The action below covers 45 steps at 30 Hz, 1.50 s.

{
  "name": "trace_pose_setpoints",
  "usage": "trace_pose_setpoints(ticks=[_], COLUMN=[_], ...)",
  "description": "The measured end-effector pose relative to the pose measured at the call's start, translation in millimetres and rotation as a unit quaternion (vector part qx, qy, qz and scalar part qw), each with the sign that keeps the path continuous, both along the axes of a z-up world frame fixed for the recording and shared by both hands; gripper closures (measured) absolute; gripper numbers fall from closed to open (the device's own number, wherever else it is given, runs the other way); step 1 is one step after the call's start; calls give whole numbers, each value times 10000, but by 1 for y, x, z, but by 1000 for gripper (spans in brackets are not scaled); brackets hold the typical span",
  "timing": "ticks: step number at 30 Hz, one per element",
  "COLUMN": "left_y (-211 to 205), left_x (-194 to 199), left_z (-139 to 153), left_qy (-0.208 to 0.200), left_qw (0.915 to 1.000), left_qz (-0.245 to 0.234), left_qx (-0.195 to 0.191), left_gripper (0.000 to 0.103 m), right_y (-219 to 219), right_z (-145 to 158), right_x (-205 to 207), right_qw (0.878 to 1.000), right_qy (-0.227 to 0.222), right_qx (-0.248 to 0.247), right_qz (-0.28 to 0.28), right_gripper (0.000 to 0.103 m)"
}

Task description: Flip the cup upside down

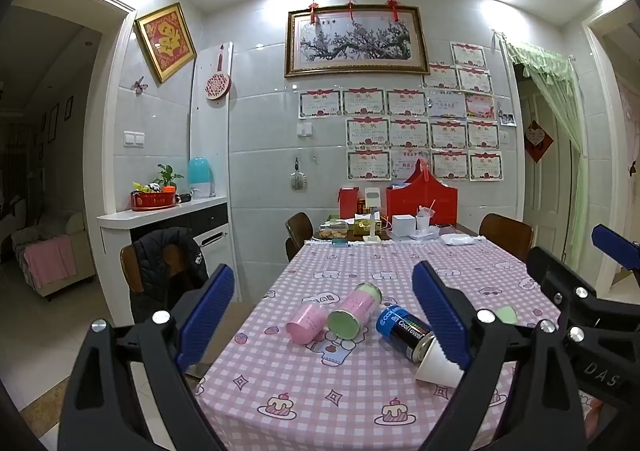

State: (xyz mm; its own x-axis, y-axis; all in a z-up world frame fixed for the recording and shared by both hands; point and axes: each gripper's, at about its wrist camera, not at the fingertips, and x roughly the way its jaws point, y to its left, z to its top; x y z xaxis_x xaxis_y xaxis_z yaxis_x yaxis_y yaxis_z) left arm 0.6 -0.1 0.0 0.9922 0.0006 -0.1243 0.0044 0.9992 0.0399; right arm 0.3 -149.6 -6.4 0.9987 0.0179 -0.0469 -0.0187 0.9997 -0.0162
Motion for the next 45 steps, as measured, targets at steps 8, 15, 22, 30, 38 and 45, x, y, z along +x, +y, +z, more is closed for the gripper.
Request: trace_pose_setpoints(ticks=[8,15,22,30,38,45], left_y=[-1,0,0,0,0,0], left_x=[1,0,0,0,0,0], left_z=[0,0,0,0,0,0], left_qy=[-21,-34,-37,-35,-36,-26], left_qw=[10000,10000,10000,10000,10000,10000], left_qz=[-2,-4,-2,-2,-3,-5], left_qx=[4,-6,-9,-4,-1,0], left_gripper=[14,14,14,14,14,14], right_y=[0,0,0,0,2,2], right_z=[-1,0,0,0,1,-1], right_x=[1,0,0,1,3,4], right_qw=[10000,10000,10000,10000,10000,10000], right_qy=[26,22,33,39,44,56], right_qx=[1,1,7,9,11,15], right_qz=[5,7,8,6,6,6], right_gripper=[8,8,8,8,8,8])
